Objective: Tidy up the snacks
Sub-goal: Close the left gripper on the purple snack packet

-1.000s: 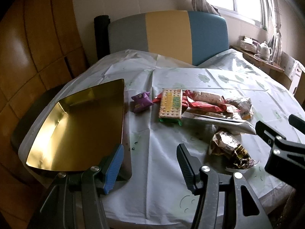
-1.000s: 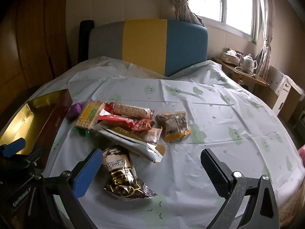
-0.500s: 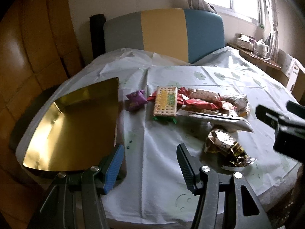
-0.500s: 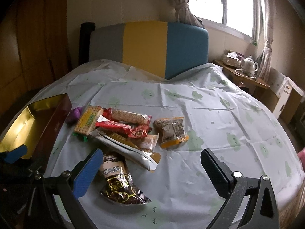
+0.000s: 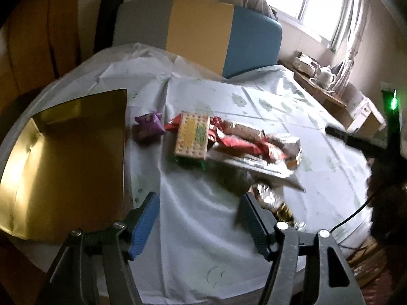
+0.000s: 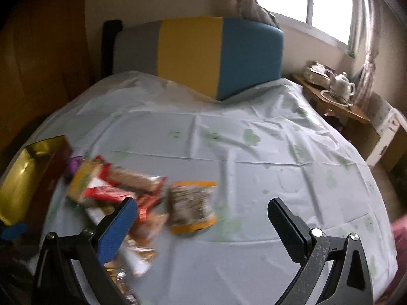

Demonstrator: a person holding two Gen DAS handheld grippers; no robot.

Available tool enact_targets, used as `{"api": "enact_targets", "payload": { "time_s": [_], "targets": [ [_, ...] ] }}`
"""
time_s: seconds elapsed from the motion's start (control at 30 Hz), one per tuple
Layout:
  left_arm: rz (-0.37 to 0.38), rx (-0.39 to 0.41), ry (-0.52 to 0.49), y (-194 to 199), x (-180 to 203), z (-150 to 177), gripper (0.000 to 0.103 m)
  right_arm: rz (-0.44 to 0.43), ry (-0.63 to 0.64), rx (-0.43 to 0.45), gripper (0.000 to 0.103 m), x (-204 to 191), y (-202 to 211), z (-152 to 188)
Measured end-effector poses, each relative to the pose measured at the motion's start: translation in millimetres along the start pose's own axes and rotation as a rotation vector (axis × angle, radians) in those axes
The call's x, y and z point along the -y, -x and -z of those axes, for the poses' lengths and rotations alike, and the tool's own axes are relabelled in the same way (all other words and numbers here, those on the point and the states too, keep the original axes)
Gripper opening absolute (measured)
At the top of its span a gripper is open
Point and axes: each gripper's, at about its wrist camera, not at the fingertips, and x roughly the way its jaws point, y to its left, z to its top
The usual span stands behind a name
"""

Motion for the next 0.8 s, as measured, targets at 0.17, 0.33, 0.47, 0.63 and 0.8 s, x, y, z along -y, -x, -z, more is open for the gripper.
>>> {"api": "enact_targets", "payload": {
  "time_s": [0.17,0.33,0.47,0.63,0.8],
  "targets": [
    [0.008,-0.106,-0.057,-15,-8,-54,0.037,-0.03,-0.11,-0.073,0.103,25,-20,2],
    [0.001,-0.185,-0.064,-48,-15,-102,0.026,-0.056,-0.11,-0.038,0.103,25,-14,-1],
    [-0.056,-0.287,-0.045,-91,-25,-126,0.026,-0.073,-0.111,-0.02,0.103,24,-8,-3],
    [-0.122,-0.381,-0.024,-128,-36,-142,0.026,-0.078,-0.127,-0.016,0.103,28,-7,-6],
    [-0.201,-0.447,-0.084,-153,-35,-145,0.026,-0.086,-0.146,-0.021,0.103,32,-7,-7]
  ]
}}
